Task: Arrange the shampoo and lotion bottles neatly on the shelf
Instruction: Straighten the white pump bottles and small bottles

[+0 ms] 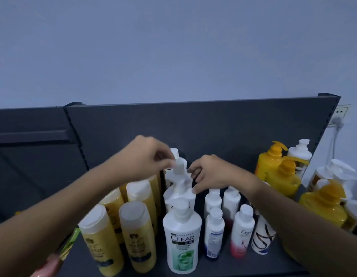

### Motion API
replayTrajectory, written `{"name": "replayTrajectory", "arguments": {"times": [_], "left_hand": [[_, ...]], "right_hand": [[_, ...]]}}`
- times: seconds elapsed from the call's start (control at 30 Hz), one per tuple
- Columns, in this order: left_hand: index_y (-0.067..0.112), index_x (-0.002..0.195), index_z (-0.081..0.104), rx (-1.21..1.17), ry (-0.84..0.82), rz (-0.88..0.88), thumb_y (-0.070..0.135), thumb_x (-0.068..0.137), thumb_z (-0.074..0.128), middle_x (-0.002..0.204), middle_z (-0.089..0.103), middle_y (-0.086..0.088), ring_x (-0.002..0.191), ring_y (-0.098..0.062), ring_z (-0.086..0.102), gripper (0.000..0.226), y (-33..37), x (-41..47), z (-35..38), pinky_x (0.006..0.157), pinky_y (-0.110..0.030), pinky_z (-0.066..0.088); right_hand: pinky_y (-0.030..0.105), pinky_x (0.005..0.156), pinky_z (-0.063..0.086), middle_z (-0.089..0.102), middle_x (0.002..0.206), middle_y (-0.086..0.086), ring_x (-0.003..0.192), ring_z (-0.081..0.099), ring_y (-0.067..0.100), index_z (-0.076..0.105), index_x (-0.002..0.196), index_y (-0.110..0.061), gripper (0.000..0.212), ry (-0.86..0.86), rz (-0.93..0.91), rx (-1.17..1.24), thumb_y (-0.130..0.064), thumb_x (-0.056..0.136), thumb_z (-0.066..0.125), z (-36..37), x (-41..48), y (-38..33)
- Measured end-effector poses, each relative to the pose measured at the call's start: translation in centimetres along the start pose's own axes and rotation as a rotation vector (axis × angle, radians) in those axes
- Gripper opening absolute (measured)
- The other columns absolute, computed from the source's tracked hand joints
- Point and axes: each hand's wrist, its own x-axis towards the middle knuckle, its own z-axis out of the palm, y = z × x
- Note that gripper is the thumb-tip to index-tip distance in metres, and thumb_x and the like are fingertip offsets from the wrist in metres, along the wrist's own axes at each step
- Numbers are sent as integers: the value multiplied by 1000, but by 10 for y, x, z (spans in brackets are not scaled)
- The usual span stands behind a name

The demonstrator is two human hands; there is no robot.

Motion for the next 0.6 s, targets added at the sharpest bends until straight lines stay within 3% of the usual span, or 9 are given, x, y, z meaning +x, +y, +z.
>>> {"name": "replayTrajectory", "arguments": {"times": [0.13,0.27,0.37,0.5,0.6], "left_hand": [[23,118,74,45,59,-53,38,93,73,108,74,10,96,-4,69,29,-31,59,3,88,-24,58],[20,135,64,202,-97,-10,40,93,72,119,71,3,105,-15,66,48,-52,105,33,92,-35,58],[21,138,60,256,-163,13,41,90,74,126,68,1,108,-19,64,54,-60,124,52,91,-34,56],[25,137,60,298,-195,-3,32,89,76,129,64,1,110,-21,64,51,-67,135,64,93,-40,57],[26,132,63,307,-222,-34,21,91,72,122,63,0,100,-21,64,43,-70,137,71,86,-38,59]], "right_hand": [[28,93,58,72,106,-11,94,69,3,72,121,-24,48,139,31,84,-26,76,87,-17,23,4],[29,95,58,73,109,-8,97,69,4,73,121,-22,45,120,-25,135,-28,78,86,-6,43,0],[34,92,60,75,98,-8,93,71,8,75,111,-19,35,118,-42,128,-28,78,85,6,48,-1],[35,89,60,77,93,-6,91,72,9,78,104,-20,28,171,-47,145,-30,80,84,16,47,1],[37,86,61,77,90,-5,87,72,10,78,99,-21,25,216,-47,150,-35,79,84,21,47,2]]}}
